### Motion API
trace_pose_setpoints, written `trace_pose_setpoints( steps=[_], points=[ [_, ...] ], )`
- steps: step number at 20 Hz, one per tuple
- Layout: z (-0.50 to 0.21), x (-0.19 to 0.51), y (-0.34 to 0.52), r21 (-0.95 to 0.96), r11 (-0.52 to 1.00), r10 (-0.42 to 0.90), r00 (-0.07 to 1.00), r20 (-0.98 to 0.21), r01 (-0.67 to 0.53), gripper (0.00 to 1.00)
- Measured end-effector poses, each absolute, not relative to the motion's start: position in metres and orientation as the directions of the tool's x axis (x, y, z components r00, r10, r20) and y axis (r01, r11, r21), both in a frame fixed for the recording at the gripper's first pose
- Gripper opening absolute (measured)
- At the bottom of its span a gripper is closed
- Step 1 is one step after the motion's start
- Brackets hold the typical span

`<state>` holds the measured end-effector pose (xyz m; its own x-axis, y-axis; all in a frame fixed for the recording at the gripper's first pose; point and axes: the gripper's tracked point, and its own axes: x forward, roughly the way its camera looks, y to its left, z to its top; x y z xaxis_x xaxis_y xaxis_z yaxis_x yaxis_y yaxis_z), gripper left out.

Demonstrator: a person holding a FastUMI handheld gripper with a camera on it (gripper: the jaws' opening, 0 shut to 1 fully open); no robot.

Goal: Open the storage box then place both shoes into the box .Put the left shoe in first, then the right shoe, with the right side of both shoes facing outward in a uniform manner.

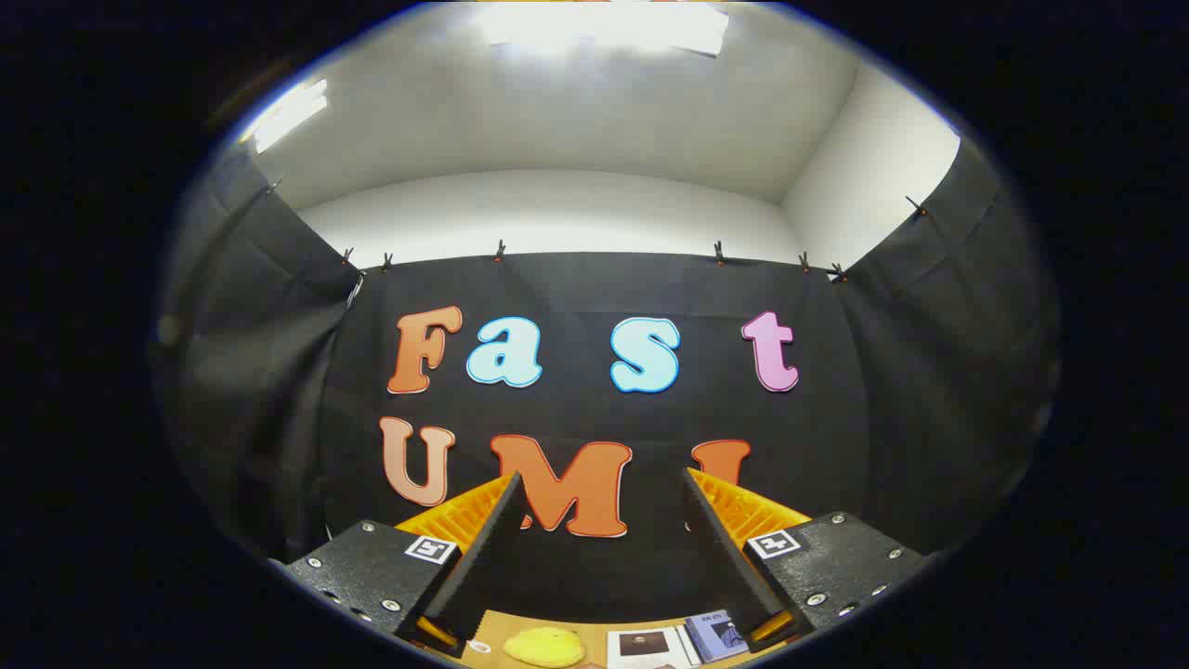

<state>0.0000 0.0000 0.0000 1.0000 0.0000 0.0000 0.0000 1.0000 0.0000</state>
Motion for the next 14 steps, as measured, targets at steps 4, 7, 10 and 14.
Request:
trace_pose_setpoints(
  steps=[4,7,10,14],
  points=[
    [0.015,-0.002,0.019,-0.004,1.0,0.029,0.999,0.026,-0.029,0.98],
    [0.018,-0.004,0.026,-0.004,0.999,0.042,0.999,0.024,-0.042,0.98],
    [0.02,-0.003,0.031,0.024,0.999,0.047,0.999,0.022,-0.047,0.98],
    [0.008,-0.001,0.033,0.049,0.998,0.035,0.999,-0.007,-0.034,0.98]
  ],
)
